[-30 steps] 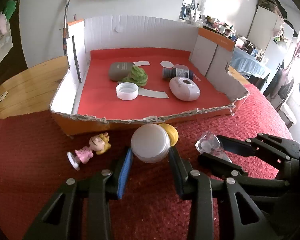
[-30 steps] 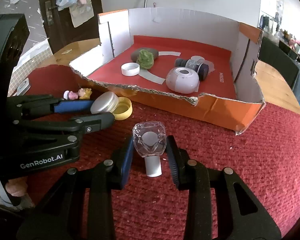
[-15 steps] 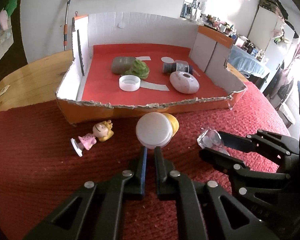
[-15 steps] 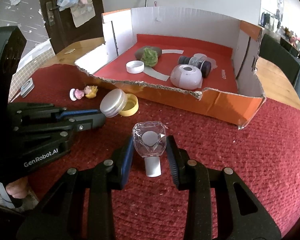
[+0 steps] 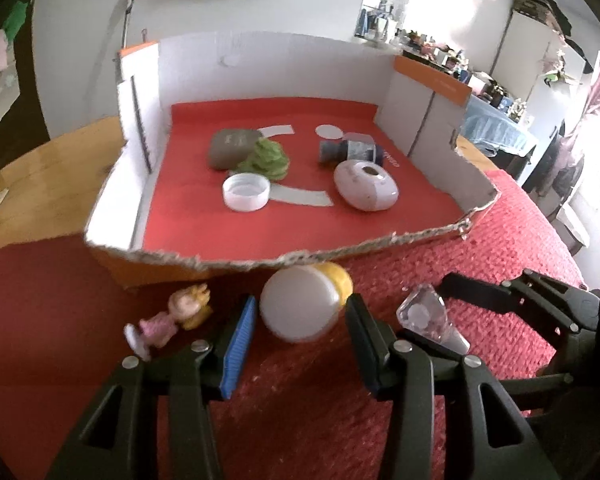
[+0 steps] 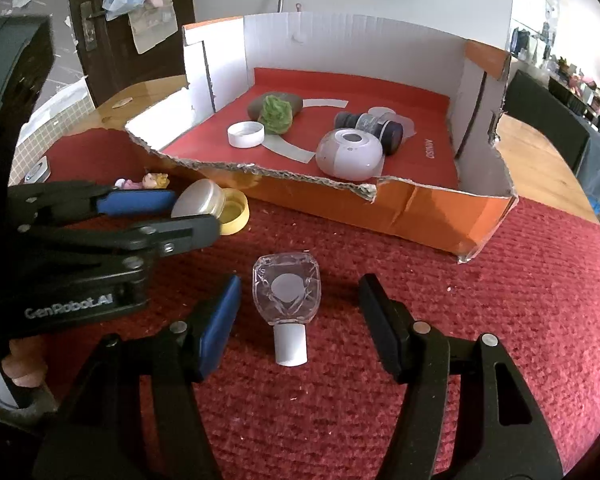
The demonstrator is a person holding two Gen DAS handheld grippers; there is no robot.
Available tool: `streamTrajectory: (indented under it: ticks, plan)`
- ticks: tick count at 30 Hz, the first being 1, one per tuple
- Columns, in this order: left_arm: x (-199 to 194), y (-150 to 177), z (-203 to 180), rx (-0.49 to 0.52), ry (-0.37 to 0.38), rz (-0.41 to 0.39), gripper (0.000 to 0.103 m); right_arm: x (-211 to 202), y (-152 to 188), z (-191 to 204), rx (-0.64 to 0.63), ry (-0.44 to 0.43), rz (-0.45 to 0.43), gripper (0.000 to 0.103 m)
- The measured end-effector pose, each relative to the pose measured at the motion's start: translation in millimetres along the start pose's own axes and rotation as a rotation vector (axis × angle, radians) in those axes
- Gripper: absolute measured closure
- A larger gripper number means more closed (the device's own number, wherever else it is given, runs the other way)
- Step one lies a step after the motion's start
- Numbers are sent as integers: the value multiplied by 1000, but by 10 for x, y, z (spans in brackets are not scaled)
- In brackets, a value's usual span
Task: Organize objects
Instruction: 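Carry round lid with left tool while right tool carries eye-drop bottle into box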
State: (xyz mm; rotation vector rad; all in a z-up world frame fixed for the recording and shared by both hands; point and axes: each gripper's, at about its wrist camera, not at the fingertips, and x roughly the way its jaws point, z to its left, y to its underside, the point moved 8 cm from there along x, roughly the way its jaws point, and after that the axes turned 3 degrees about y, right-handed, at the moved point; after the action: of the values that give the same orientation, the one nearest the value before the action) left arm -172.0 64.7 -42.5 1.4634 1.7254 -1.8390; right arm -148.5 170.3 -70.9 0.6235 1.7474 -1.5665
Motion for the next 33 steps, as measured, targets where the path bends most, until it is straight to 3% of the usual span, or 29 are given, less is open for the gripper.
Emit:
streamTrajectory:
  ticks: [2,4,33]
  plan:
    - [21,-4,-29,8,13,4,60,-3,-8,8,-1,-8,-2,63]
    - [23,3,-45,10,20,6,60,-6,-17,30,-8,-15,-2,71]
    - [-418,52,-58,17,7,-46,61,-366,-134,128,24,-117,-33,72]
